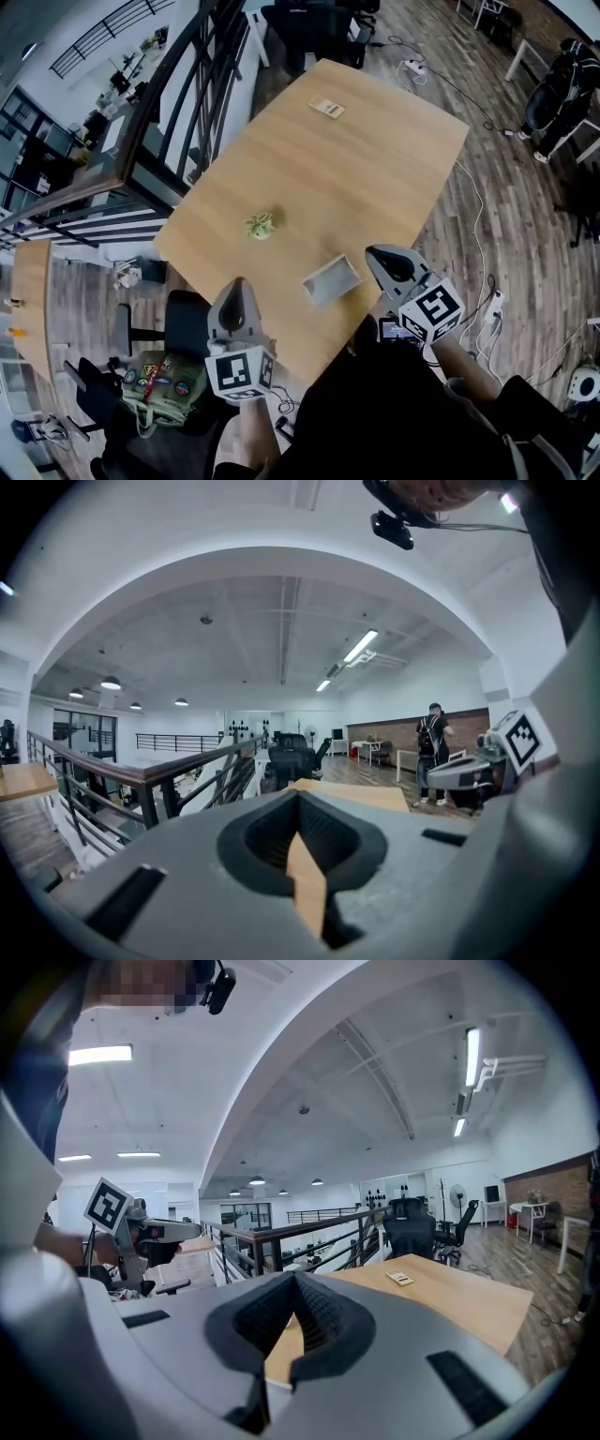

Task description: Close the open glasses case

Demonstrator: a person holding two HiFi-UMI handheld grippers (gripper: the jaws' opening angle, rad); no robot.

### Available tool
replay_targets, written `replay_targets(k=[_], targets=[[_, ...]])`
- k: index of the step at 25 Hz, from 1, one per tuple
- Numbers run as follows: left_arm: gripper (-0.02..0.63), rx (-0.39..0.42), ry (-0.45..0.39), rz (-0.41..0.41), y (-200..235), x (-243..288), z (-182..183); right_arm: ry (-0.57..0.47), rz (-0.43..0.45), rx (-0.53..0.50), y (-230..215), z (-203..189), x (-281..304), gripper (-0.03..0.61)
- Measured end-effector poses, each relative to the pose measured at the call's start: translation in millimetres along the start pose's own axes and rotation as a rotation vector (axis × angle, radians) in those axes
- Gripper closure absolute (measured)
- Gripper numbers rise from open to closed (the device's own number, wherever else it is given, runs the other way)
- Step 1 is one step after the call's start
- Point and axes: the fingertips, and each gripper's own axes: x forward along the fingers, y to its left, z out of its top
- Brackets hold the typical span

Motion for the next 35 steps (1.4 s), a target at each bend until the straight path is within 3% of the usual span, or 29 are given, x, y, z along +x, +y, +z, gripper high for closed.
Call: replay_targets(k=[21,22,24,28,35], targets=[[0.614,-0.026,-0.011,0.03,-0.7,-13.9,-2.5,0.001,0.018,0.014,2.1,-16.0,3.9,0.563],[0.614,-0.032,-0.013,0.033,-1.0,-15.0,-2.5,0.002,0.029,0.013,3.9,-17.7,3.8,0.548],[0.614,-0.037,-0.015,0.038,-2.1,-17.4,-2.8,0.017,0.052,-0.002,8.2,-24.0,4.7,0.449],[0.614,-0.04,-0.011,0.038,-5.4,-20.2,-3.7,0.069,0.076,-0.021,11.6,-46.2,9.0,0.397],[0.614,-0.04,-0.003,0.042,-5.3,-25.4,-4.7,0.103,0.083,-0.027,13.8,-59.2,12.5,0.39]])
